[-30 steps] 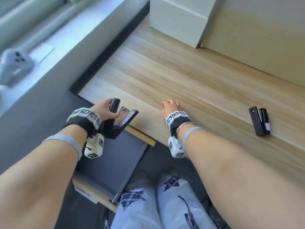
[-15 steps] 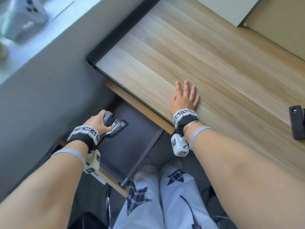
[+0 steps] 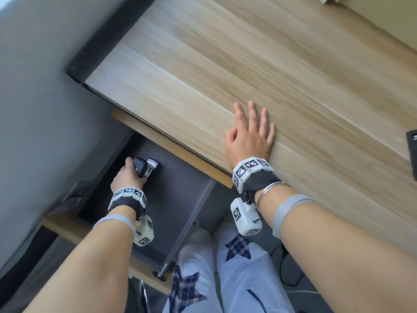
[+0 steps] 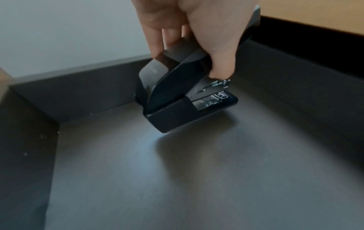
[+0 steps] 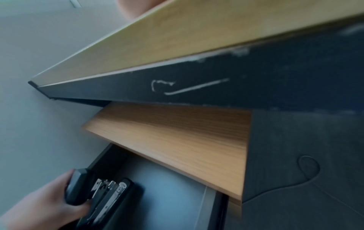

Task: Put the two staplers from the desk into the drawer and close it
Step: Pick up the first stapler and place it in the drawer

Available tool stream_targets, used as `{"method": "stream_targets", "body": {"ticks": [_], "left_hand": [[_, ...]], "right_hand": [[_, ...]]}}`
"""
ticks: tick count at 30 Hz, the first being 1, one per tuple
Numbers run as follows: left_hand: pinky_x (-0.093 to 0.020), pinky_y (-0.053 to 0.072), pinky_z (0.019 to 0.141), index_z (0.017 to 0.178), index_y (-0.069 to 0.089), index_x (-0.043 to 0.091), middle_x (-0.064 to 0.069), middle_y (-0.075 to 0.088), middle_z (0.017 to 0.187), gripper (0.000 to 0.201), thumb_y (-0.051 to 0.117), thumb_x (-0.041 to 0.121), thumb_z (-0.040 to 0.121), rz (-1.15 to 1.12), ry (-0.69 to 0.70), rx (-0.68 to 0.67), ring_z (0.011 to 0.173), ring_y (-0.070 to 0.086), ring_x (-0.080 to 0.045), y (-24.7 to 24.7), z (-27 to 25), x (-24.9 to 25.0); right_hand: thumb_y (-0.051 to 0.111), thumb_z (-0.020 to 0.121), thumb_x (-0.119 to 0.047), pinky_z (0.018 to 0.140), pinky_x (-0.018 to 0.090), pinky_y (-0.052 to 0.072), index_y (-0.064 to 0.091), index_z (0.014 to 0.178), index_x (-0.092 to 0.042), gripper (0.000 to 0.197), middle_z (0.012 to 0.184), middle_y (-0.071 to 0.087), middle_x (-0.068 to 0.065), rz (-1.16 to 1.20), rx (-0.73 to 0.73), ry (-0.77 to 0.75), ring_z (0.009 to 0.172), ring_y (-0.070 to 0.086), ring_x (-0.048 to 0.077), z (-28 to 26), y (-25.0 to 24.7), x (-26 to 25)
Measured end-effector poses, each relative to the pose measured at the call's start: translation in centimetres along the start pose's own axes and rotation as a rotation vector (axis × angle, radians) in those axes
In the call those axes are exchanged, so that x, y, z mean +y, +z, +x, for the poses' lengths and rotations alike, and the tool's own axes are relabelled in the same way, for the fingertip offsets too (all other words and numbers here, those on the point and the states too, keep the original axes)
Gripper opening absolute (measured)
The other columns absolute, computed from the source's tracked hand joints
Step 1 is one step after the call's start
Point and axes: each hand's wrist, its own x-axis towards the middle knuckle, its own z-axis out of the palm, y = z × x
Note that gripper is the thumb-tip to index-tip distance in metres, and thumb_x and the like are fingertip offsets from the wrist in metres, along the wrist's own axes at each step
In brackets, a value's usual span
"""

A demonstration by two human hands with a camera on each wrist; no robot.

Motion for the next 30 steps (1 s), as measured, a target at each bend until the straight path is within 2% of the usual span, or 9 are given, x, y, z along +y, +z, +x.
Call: {"method": "stream_targets", "body": {"ticks": [3, 6, 13, 16, 20, 23, 26, 30], "left_hand": [[-0.043, 0.052, 0.074, 0.110, 0.038, 0.010, -0.018, 0.065, 0.105, 0.052, 0.069, 0.032, 0.074, -0.021, -0.026, 0.009, 0.093, 0.065, -0.038, 1.4, 0.7, 0.3], [-0.044, 0.052, 0.077, 0.109, 0.039, 0.009, -0.019, 0.064, 0.107, 0.052, 0.069, 0.033, 0.074, -0.061, -0.057, 0.013, 0.097, 0.064, -0.039, 2.4, 0.9, 0.6], [-0.047, 0.050, 0.084, 0.126, 0.034, 0.008, -0.021, 0.057, 0.122, 0.064, 0.070, 0.025, 0.075, -0.022, -0.056, -0.051, 0.109, 0.059, -0.041, 3.7, 1.8, 0.4], [-0.047, 0.050, 0.087, 0.124, 0.035, 0.008, -0.022, 0.055, 0.121, 0.061, 0.069, 0.025, 0.076, -0.044, -0.063, -0.083, 0.110, 0.058, -0.041, 3.2, 1.9, 0.5], [-0.048, 0.051, 0.088, 0.114, 0.042, 0.008, -0.021, 0.050, 0.121, 0.055, 0.073, 0.029, 0.074, -0.049, -0.047, -0.083, 0.108, 0.055, -0.042, 1.5, 1.1, 0.7], [-0.047, 0.049, 0.092, 0.120, 0.044, 0.008, -0.020, 0.047, 0.127, 0.058, 0.071, 0.032, 0.075, 0.010, 0.002, -0.047, 0.114, 0.052, -0.041, -0.7, 0.0, 0.9], [-0.043, 0.047, 0.095, 0.121, 0.050, 0.009, -0.017, 0.052, 0.126, 0.051, 0.066, 0.033, 0.079, 0.049, 0.058, -0.040, 0.115, 0.053, -0.038, -3.4, -1.8, 1.5], [-0.038, 0.047, 0.090, 0.112, 0.057, 0.010, -0.013, 0.059, 0.119, 0.034, 0.058, 0.030, 0.084, 0.107, 0.141, -0.076, 0.110, 0.057, -0.033, -7.1, -5.1, 3.4]], "right_hand": [[0.030, 0.080, -0.030, 0.114, 0.050, 0.026, 0.039, 0.141, -0.038, 0.063, 0.154, 0.037, -0.004, -0.010, 0.030, -0.003, 0.142, 0.033, 0.028, 0.0, 0.1, 0.0], [0.031, 0.079, -0.030, 0.114, 0.050, 0.026, 0.039, 0.141, -0.039, 0.063, 0.153, 0.038, -0.004, -0.009, 0.032, -0.010, 0.142, 0.033, 0.028, 0.1, 0.0, -0.1], [0.034, 0.079, -0.029, 0.114, 0.050, 0.027, 0.042, 0.139, -0.039, 0.062, 0.152, 0.040, -0.005, -0.004, 0.035, -0.003, 0.141, 0.035, 0.028, 0.1, -0.1, -0.1], [0.034, 0.079, -0.029, 0.114, 0.050, 0.027, 0.043, 0.139, -0.038, 0.062, 0.152, 0.041, -0.004, 0.011, 0.031, 0.000, 0.141, 0.036, 0.028, 0.1, -0.3, -0.2], [0.037, 0.080, -0.029, 0.115, 0.050, 0.025, 0.040, 0.140, -0.040, 0.062, 0.153, 0.038, -0.005, 0.020, -0.012, 0.004, 0.142, 0.033, 0.028, 0.0, -0.5, -0.2], [0.037, 0.080, -0.030, 0.114, 0.051, 0.026, 0.041, 0.140, -0.039, 0.061, 0.152, 0.040, -0.004, 0.038, -0.024, 0.006, 0.142, 0.034, 0.028, 0.0, -0.8, -0.2], [0.042, 0.082, -0.028, 0.116, 0.051, 0.023, 0.040, 0.141, -0.039, 0.059, 0.153, 0.038, -0.004, 0.062, -0.044, 0.001, 0.143, 0.032, 0.029, 0.0, -1.1, -0.1], [0.043, 0.088, -0.026, 0.119, 0.050, 0.014, 0.032, 0.145, -0.038, 0.059, 0.158, 0.026, -0.005, 0.115, -0.153, 0.000, 0.147, 0.020, 0.027, 0.0, -1.8, -0.1]]}}
